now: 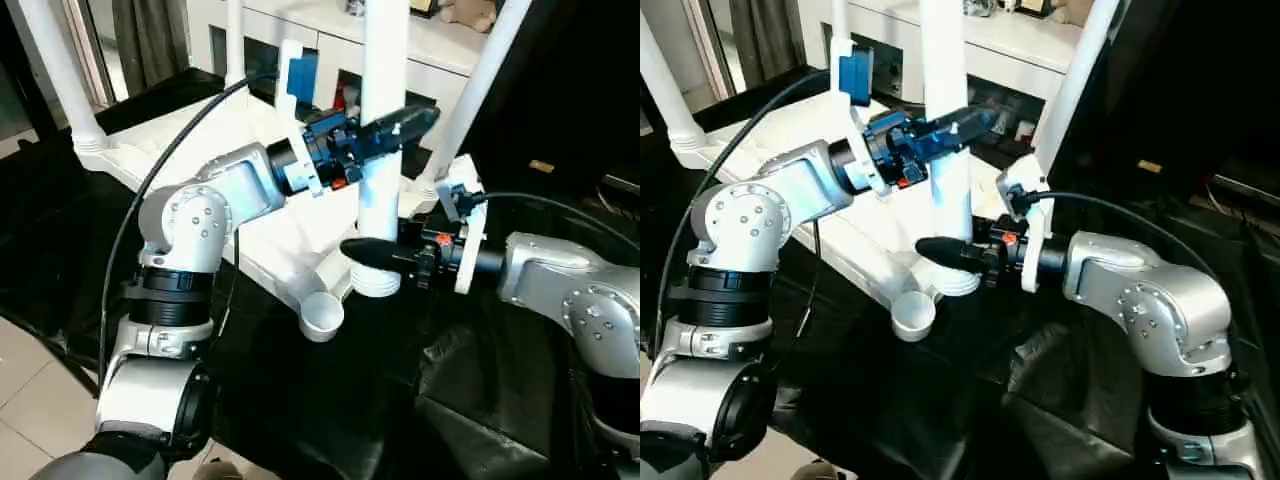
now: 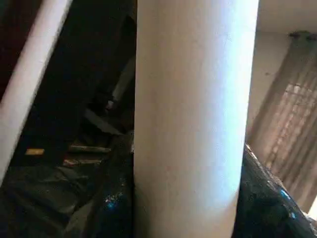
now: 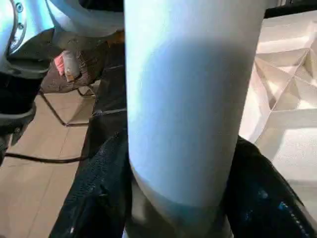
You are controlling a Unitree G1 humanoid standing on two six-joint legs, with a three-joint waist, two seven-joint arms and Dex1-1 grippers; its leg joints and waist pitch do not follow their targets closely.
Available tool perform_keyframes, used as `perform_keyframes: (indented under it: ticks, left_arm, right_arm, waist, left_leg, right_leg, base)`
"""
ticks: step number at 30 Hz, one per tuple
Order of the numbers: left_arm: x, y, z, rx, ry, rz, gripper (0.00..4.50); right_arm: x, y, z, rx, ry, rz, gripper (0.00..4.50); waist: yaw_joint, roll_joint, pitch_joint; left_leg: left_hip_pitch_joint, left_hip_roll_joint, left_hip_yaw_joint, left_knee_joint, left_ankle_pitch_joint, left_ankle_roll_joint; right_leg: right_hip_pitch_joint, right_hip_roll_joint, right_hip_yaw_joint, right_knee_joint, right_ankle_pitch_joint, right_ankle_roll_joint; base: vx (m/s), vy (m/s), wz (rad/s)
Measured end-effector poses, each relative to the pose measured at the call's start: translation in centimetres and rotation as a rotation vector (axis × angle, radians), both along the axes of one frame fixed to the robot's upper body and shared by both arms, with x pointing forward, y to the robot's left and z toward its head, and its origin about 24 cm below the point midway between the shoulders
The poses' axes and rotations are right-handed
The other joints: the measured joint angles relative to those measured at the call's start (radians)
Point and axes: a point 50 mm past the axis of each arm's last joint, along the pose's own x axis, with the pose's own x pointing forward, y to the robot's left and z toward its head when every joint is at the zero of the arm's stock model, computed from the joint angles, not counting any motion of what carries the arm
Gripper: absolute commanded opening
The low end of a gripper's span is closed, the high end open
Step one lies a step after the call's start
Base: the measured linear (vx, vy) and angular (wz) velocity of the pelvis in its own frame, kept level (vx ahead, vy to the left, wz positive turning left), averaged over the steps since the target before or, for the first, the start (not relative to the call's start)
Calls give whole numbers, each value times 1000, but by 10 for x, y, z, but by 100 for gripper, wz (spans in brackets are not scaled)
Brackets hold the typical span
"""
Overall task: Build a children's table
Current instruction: Pick table leg
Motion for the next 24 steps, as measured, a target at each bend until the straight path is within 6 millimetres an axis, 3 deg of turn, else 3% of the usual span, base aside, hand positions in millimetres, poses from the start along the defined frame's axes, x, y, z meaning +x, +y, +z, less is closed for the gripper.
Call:
perform_keyframes:
  ticks: [1, 4, 5, 8, 11, 24]
  left_arm:
    - [3, -1, -1, -13, 24, 37, 256]
    - [12, -1, -1, -18, 44, 145, 256]
    - [14, -1, 2, -18, 39, 164, 227]
    - [18, 3, 8, -27, 30, 214, 225]
    - [19, 4, 7, -26, 38, 218, 188]
    - [17, 4, 7, -30, 38, 186, 177]
  right_arm:
    - [2, 0, 0, 7, 3, -19, 207]
    - [8, -3, -6, -16, 27, -79, 204]
    - [8, -4, -7, -20, 32, -86, 203]
    - [9, -4, -10, -20, 43, -102, 202]
    - [10, -3, -11, -20, 46, -104, 201]
    - [11, -3, -11, -58, 1, -104, 201]
  waist:
    - [1, 0, 0]
    - [1, 0, 0]
    - [1, 0, 0]
    - [-2, 0, 0]
    - [-1, 0, 0]
    - [0, 0, 0]
  left_leg:
    - [0, 0, 0, 0, 0, 0]
    - [-1, 0, 0, 0, 1, 0]
    - [-1, 0, 0, 0, 1, -1]
    - [-1, 0, 0, 0, 1, -1]
    - [-3, 0, 0, 0, 1, -1]
    - [-3, 0, 0, 0, 1, -1]
  right_leg:
    - [0, 0, 0, 0, 0, 0]
    - [0, 0, 0, -1, 0, 0]
    - [0, 0, 0, -1, 0, 1]
    - [0, 0, 0, -1, 0, 1]
    - [-1, 0, 0, -1, 0, 1]
    - [-1, 0, 0, -1, 0, 1]
  base:
    - [0, 0, 0]
    - [0, 0, 0]
    - [0, 0, 0]
    - [0, 0, 0]
    - [0, 0, 0]
    - [0, 0, 0]
